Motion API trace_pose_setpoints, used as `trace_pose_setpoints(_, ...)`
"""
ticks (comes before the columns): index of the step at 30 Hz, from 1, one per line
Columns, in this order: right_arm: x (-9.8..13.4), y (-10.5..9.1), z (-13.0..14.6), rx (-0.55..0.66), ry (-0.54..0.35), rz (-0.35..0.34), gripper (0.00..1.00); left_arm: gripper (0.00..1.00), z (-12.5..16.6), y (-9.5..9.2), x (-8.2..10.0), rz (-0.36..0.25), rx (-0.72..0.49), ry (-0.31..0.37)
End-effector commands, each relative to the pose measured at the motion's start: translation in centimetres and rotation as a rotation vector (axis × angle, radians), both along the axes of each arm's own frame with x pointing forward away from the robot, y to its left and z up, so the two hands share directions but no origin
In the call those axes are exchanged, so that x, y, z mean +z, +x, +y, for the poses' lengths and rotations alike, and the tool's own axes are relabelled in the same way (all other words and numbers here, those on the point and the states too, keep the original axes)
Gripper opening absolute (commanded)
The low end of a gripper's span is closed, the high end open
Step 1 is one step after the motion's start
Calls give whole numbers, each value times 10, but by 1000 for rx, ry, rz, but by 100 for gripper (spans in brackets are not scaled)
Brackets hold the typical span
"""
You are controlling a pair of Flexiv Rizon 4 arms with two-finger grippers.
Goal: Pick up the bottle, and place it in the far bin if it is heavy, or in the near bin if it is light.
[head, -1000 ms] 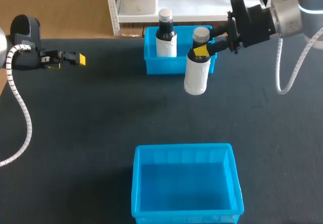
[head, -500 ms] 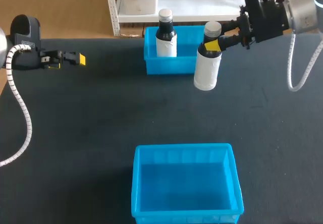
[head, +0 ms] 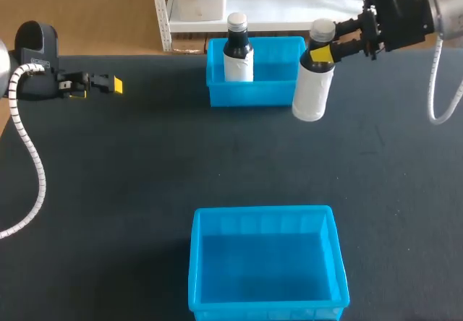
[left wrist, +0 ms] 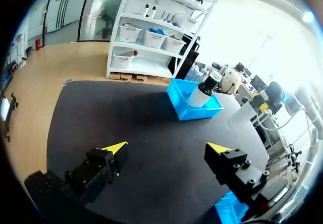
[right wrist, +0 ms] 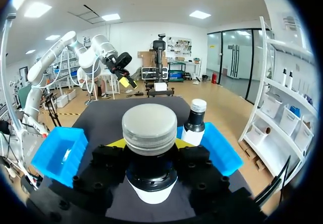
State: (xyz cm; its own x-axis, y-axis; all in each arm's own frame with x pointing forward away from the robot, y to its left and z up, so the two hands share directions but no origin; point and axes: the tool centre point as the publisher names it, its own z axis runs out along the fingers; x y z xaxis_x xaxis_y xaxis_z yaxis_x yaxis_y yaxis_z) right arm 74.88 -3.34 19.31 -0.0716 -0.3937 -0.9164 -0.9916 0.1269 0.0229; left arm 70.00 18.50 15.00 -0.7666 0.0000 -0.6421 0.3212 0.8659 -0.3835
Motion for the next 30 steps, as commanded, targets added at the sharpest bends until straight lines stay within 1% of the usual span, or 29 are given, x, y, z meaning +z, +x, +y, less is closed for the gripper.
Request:
trace_pose_setpoints(1,9,0,-6,6,-9,-3,0,100,0,0,0,0,0,0)
trace_pose_setpoints(9,18,4,-16,0,-17,-24,0,100,0,0,0,0,0,0)
trace_pose_setpoints(21,23,15,-28,-10,-44,-45,0,100,0,0,0,0,0,0)
trace_pose_setpoints(25,24,20,-30,-10,-51,-48,0,100,0,0,0,0,0,0)
trace_pose_setpoints(30,25,26,-32,-6,-42,-35,0,100,0,0,0,0,0,0)
